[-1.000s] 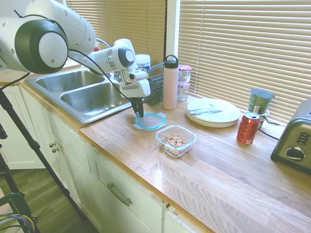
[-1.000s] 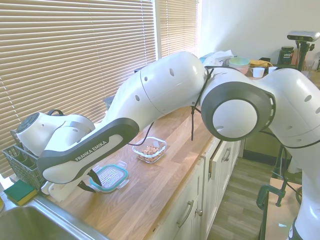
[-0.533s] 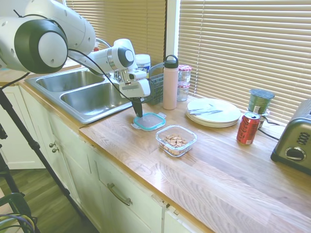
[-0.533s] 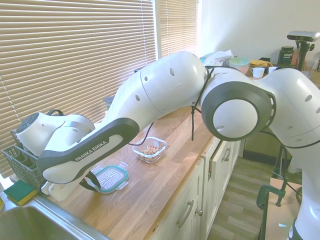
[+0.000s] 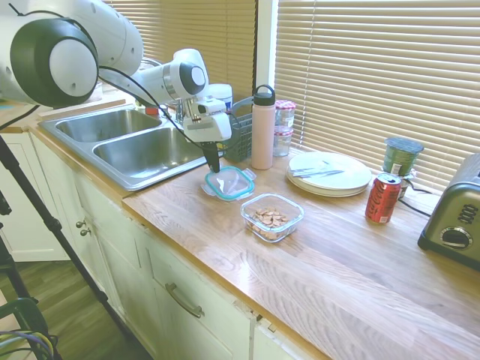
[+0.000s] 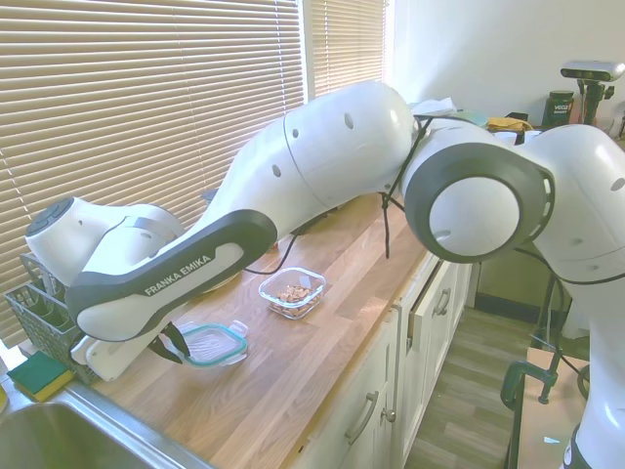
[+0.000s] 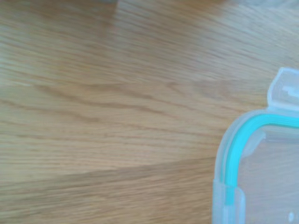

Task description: Cover the lid of the food container

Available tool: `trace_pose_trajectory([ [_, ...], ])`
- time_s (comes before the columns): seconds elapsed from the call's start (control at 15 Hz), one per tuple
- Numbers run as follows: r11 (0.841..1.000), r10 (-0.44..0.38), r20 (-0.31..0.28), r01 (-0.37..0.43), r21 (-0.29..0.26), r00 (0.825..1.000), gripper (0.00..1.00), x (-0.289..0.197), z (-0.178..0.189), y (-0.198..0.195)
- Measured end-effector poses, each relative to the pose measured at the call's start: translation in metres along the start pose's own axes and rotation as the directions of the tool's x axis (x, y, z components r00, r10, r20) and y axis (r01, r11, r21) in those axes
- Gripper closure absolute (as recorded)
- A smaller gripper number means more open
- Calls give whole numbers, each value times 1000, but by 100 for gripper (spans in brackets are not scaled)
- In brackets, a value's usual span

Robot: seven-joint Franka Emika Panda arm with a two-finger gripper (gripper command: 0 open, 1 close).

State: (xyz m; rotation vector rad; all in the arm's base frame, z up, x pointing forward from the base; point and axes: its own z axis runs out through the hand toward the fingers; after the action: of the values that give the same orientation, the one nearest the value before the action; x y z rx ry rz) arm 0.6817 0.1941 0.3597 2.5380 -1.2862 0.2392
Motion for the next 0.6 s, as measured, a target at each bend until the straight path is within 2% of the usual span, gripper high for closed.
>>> trace_pose_trajectory([
  [0.27, 999, 6, 12, -6, 42, 1000, 100, 7, -34, 25],
  [0.6, 996, 10, 35, -13, 86, 999, 100, 25, -49, 59],
])
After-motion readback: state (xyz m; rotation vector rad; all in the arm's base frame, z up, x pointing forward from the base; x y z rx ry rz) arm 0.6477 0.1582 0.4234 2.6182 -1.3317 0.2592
